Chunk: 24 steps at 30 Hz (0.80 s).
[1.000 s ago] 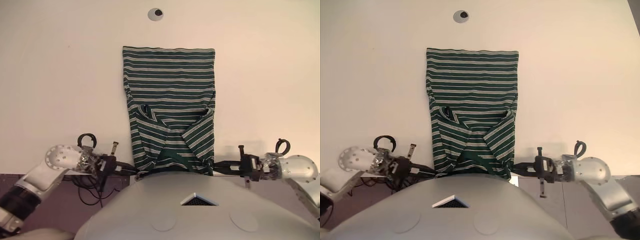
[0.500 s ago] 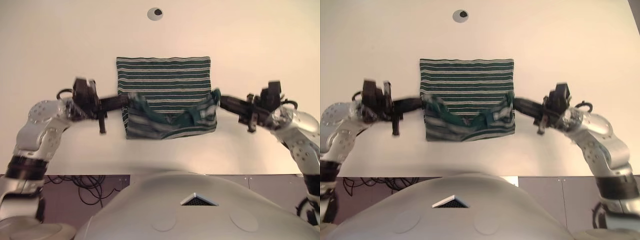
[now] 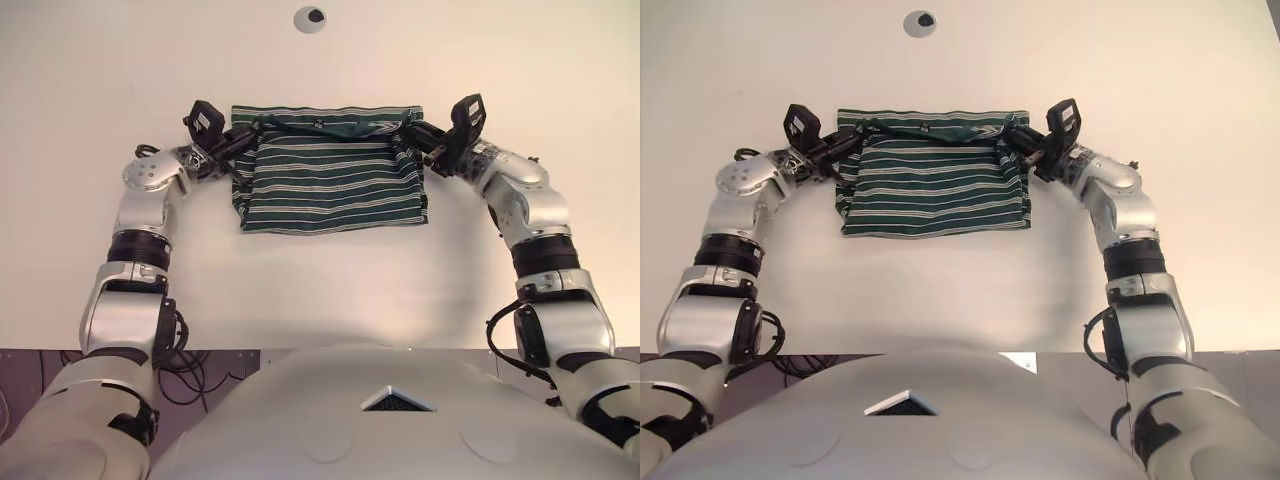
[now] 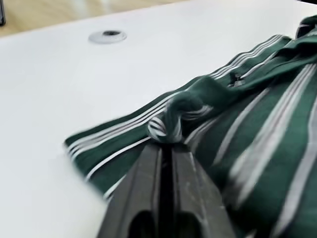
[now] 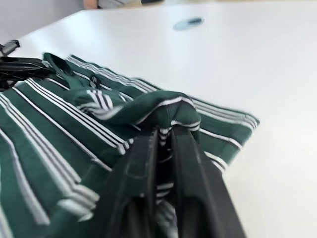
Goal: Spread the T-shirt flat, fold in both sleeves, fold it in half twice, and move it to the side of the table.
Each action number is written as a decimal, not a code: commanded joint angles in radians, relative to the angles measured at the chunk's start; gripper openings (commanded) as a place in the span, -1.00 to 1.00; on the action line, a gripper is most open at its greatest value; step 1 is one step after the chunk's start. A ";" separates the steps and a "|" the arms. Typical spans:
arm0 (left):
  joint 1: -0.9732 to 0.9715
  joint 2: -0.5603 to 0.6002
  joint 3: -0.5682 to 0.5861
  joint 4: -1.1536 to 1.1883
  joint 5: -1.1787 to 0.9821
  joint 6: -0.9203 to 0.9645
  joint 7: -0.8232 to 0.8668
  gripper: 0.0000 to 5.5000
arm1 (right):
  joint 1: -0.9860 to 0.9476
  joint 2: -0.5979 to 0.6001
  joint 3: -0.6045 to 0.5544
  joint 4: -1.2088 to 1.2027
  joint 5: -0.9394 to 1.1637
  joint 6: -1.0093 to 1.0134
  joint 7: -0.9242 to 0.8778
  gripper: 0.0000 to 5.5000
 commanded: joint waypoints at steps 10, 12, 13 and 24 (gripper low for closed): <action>-0.012 -0.065 0.195 -0.182 -0.148 -0.005 -0.191 -0.32 | -0.038 0.046 -0.083 0.050 -0.126 -0.385 0.081 -0.11; 0.118 -0.050 0.100 -0.383 -0.127 -0.073 -0.321 -0.32 | 0.006 -0.014 -0.008 0.025 -0.290 -0.525 0.050 -0.11; 0.161 -0.037 0.053 -0.429 -0.083 -0.124 -0.356 -0.32 | 0.005 -0.054 0.039 0.048 -0.413 -0.587 -0.020 -0.11; 0.113 0.234 -0.241 -0.252 0.728 -0.573 -0.024 -0.32 | 0.056 -0.252 0.275 0.004 -0.769 -0.703 0.000 -0.11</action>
